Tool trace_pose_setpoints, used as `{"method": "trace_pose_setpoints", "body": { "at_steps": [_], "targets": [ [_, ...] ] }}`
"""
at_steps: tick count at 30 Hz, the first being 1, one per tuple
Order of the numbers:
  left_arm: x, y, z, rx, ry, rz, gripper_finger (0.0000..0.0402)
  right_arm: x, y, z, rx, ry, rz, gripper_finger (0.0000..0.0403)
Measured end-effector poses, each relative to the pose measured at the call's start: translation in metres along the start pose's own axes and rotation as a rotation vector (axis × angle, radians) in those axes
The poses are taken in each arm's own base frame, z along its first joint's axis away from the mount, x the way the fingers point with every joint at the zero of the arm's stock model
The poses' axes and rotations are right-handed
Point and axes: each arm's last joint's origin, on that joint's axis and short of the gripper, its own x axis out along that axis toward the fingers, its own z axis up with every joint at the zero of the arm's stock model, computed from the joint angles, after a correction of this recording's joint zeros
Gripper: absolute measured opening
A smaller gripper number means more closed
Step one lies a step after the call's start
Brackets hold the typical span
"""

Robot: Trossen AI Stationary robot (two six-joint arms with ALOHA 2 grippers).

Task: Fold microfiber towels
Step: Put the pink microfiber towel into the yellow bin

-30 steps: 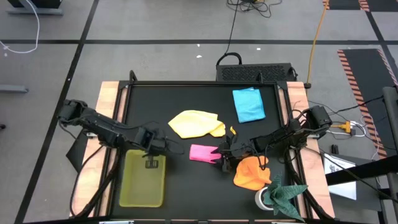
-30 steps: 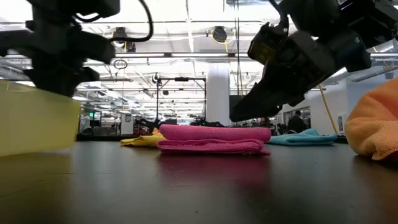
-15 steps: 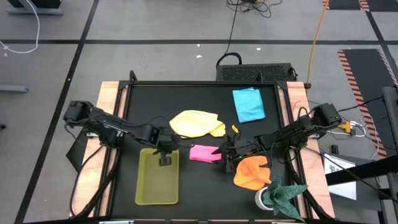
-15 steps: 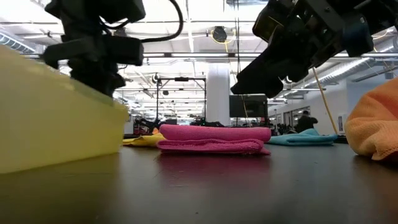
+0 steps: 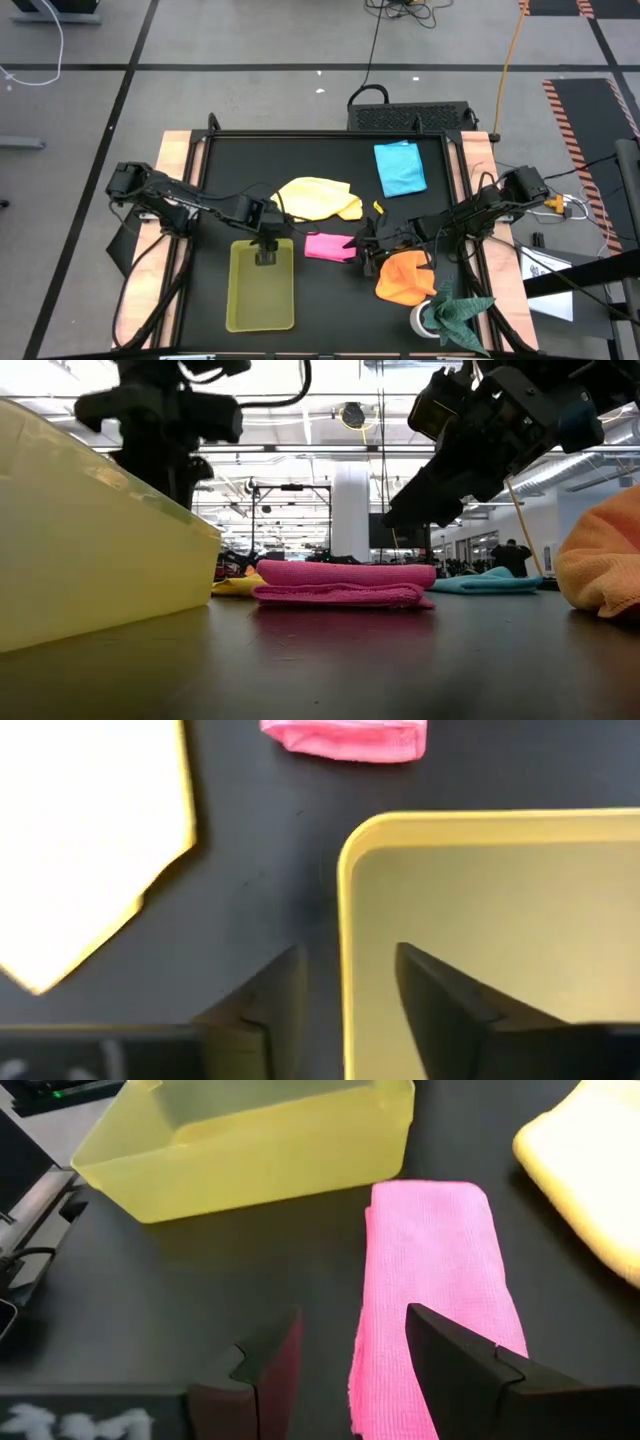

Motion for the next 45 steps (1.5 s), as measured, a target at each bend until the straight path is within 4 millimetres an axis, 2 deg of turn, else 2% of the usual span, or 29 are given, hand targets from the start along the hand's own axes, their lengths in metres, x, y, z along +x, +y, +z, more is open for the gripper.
{"method": "trace_pose_setpoints", "body": {
  "at_steps": [2, 5, 9, 12, 15, 20, 26, 31, 38, 41, 45],
  "targets": [
    [-0.013, -0.001, 0.008, 0.0, -0.019, 0.013, 0.0189, 0.0, 0.0, -0.001, 0.006, 0.011, -0.004, 0.0173],
    [-0.03, -0.004, 0.028, 0.01, -0.164, 0.029, 0.0212, 0.0, 0.002, -0.004, 0.02, 0.029, -0.008, 0.0173],
    [-0.034, -0.002, 0.054, 0.046, -0.399, 0.02, 0.0218, -0.003, 0.014, -0.011, 0.028, 0.045, 0.027, 0.0173],
    [-0.02, 0.005, 0.069, 0.055, -0.467, 0.039, 0.0213, -0.006, 0.026, -0.022, 0.014, 0.05, 0.016, 0.0173],
    [0.007, 0.013, 0.084, 0.062, -0.487, 0.024, 0.0206, -0.011, 0.038, -0.034, 0.0, 0.056, 0.01, 0.0173],
    [0.058, 0.022, 0.088, 0.065, -0.371, -0.02, 0.0204, -0.018, 0.054, -0.044, -0.047, 0.023, 0.027, 0.0173],
    [0.091, 0.027, 0.087, 0.047, -0.296, -0.022, 0.0203, -0.02, 0.062, -0.041, -0.095, -0.034, 0.058, 0.0173],
    [0.099, 0.025, 0.087, 0.06, -0.283, -0.081, 0.0202, -0.02, 0.062, -0.041, -0.097, -0.034, 0.058, 0.0173],
    [0.099, 0.025, 0.086, 0.05, -0.267, -0.15, 0.02, -0.02, 0.062, -0.041, -0.096, -0.035, 0.059, 0.0173],
    [0.103, 0.024, 0.085, 0.048, -0.254, -0.204, 0.0176, -0.02, 0.062, -0.041, -0.096, -0.034, 0.059, 0.0173],
    [0.107, 0.024, 0.085, 0.054, -0.249, -0.225, 0.0111, -0.02, 0.062, -0.041, -0.096, -0.035, 0.06, 0.0173]
  ]
}}
